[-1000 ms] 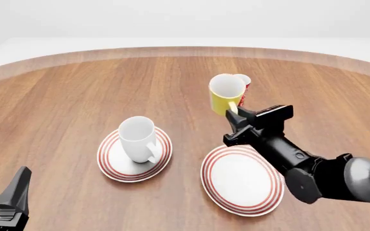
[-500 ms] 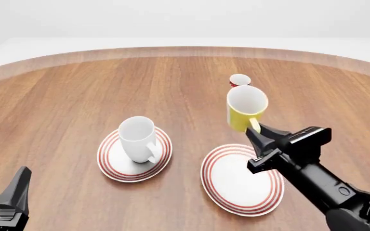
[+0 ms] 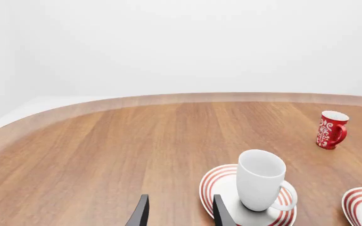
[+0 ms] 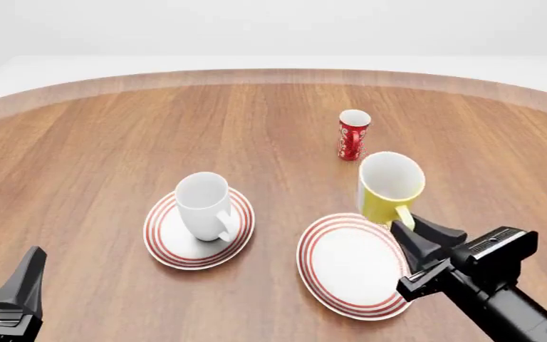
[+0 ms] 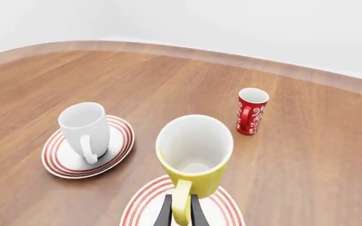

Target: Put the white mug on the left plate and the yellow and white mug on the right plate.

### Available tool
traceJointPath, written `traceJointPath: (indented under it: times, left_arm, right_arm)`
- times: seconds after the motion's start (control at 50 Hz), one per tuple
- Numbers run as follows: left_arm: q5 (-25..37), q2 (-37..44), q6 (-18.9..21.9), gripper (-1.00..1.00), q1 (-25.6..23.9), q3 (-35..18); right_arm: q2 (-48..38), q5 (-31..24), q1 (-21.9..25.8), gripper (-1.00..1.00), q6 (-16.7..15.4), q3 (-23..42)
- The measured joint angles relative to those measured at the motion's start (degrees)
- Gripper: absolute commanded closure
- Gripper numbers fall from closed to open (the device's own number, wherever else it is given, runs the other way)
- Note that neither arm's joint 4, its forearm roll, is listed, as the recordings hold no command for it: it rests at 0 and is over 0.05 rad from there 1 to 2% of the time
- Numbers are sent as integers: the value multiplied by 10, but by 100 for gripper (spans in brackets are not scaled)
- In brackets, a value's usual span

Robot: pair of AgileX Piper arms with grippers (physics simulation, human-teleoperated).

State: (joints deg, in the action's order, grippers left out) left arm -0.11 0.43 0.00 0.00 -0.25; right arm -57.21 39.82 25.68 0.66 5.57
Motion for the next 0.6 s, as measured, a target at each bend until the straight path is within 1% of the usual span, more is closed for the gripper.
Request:
traceJointPath:
  times: [0.38, 0.6]
  left_arm:
    - [0, 0, 0, -100, 0, 0]
    - [0, 0, 0, -100, 0, 0]
  right_arm:
    - [39, -8, 5, 100, 8, -46]
    - [7, 13, 14, 100, 15, -54]
